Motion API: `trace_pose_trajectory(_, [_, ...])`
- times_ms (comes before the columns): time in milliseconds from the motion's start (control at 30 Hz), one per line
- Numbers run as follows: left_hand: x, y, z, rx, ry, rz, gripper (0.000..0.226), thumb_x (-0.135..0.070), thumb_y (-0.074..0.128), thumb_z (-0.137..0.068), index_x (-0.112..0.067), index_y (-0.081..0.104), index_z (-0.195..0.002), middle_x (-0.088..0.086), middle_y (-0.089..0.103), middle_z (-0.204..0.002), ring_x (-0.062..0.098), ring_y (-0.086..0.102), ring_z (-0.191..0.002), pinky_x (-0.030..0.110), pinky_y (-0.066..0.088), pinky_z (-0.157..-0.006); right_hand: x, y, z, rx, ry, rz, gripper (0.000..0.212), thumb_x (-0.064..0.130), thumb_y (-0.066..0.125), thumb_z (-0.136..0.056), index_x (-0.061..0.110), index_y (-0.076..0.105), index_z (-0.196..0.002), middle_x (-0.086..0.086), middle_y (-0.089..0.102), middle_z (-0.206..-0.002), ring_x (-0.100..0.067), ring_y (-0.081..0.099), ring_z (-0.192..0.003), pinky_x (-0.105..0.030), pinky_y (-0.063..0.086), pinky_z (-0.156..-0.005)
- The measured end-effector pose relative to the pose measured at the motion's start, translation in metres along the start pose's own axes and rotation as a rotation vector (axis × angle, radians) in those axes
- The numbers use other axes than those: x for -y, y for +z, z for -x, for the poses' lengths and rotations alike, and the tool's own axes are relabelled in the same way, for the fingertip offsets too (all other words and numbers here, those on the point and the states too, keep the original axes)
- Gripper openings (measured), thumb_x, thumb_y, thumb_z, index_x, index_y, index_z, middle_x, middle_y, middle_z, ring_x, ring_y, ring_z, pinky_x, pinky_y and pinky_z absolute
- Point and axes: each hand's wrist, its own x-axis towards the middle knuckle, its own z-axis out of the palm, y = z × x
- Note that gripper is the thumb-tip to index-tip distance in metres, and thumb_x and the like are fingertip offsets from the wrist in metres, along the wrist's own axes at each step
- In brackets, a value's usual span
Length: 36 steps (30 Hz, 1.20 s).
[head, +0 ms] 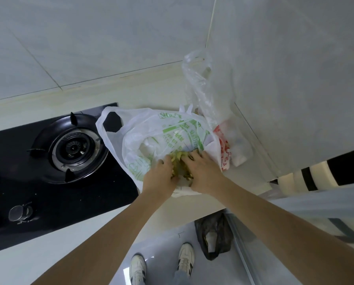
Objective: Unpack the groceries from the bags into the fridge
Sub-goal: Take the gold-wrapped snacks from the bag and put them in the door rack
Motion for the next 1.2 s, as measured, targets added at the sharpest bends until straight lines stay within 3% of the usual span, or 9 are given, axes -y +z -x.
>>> trace_pose_trajectory(200, [0.013,-0.008,0.002,-0.081,-0.018,0.164,0.035,-0.022,0.062,-0.096,-0.017,0.035,-0.118,0.005,0.043,-0.107,0.028,0.054,-0.069,0.035,0.041,-0.051,0.008,0.002,0.007,-0.059,-0.001,0.006,0.050,0.020,0.074,-0.079,0.024,0.055,-0.126,0.004,0.061,-0.121,-0.032,0.058,-0.107,-0.039,0.049,-0.094])
trace_pose_trajectory(367, [0.011,-0.031,0.005,-0.168,0.035,0.323,0.037,-0.020,0.065,-0.096,-0.018,0.037,-0.120,0.001,0.038,-0.113,0.026,0.056,-0.080,0.037,0.049,-0.061,0.016,-0.010,0.011,-0.193,-0.003,-0.237,0.059,0.004,0.072,-0.076,0.027,0.055,-0.128,0.005,0.059,-0.118,-0.025,0.062,-0.095,-0.038,0.054,-0.081])
trace_pose_trajectory(500, [0.007,-0.066,0.009,-0.248,0.097,0.382,0.035,-0.021,0.064,-0.095,-0.021,0.039,-0.119,-0.002,0.038,-0.114,0.022,0.054,-0.089,0.038,0.048,-0.067,0.027,-0.040,0.017,-0.358,-0.023,-0.398,0.051,0.006,0.071,-0.088,0.027,0.055,-0.132,0.012,0.057,-0.125,-0.016,0.057,-0.109,-0.031,0.056,-0.084])
trace_pose_trajectory(600, [0.001,-0.101,0.013,-0.282,0.160,0.379,0.034,-0.019,0.066,-0.093,-0.021,0.042,-0.116,-0.003,0.039,-0.111,0.017,0.048,-0.091,0.034,0.040,-0.070,0.037,-0.070,0.024,-0.455,0.003,-0.415,0.051,0.008,0.070,-0.088,0.027,0.056,-0.133,0.015,0.056,-0.129,-0.017,0.056,-0.114,-0.034,0.057,-0.086])
trace_pose_trajectory(667, [-0.005,-0.125,0.018,-0.292,0.248,0.375,0.034,-0.016,0.068,-0.091,-0.020,0.044,-0.116,-0.002,0.040,-0.109,0.019,0.049,-0.090,0.034,0.040,-0.073,0.046,-0.092,0.034,-0.516,0.039,-0.409,0.049,0.012,0.067,-0.086,0.027,0.057,-0.131,0.014,0.057,-0.127,-0.019,0.056,-0.109,-0.037,0.055,-0.084])
trace_pose_trajectory(767, [-0.022,-0.160,0.030,-0.278,0.380,0.352,0.035,-0.012,0.070,-0.090,-0.020,0.046,-0.114,-0.003,0.041,-0.104,0.015,0.052,-0.083,0.030,0.039,-0.066,0.061,-0.125,0.061,-0.623,0.082,-0.413,0.045,0.014,0.065,-0.082,0.018,0.064,-0.127,0.003,0.061,-0.120,-0.019,0.055,-0.100,-0.038,0.048,-0.087])
trace_pose_trajectory(867, [-0.052,-0.193,0.051,-0.235,0.574,0.323,0.039,-0.010,0.073,-0.087,-0.025,0.046,-0.111,-0.007,0.041,-0.098,0.006,0.051,-0.078,0.024,0.035,-0.061,0.069,-0.155,0.104,-0.679,0.206,-0.399,0.049,0.015,0.067,-0.086,0.020,0.059,-0.133,0.000,0.057,-0.131,-0.029,0.056,-0.116,-0.041,0.050,-0.095])
trace_pose_trajectory(1033, [-0.125,-0.240,0.104,-0.122,0.858,0.326,0.043,-0.014,0.077,-0.083,-0.031,0.048,-0.110,-0.008,0.043,-0.099,0.015,0.056,-0.077,0.041,0.045,-0.063,0.085,-0.208,0.210,-0.819,0.371,-0.310,0.047,0.027,0.063,-0.088,0.020,0.060,-0.133,-0.003,0.059,-0.127,-0.030,0.060,-0.104,-0.042,0.054,-0.089])
trace_pose_trajectory(1200, [-0.207,-0.266,0.184,-0.037,1.131,0.396,0.039,-0.018,0.077,-0.083,-0.031,0.051,-0.107,-0.009,0.048,-0.102,0.012,0.058,-0.080,0.044,0.052,-0.070,0.099,-0.245,0.342,-0.976,0.568,-0.141,0.050,0.014,0.071,-0.084,0.018,0.062,-0.133,-0.001,0.059,-0.123,-0.028,0.060,-0.106,-0.043,0.054,-0.088])
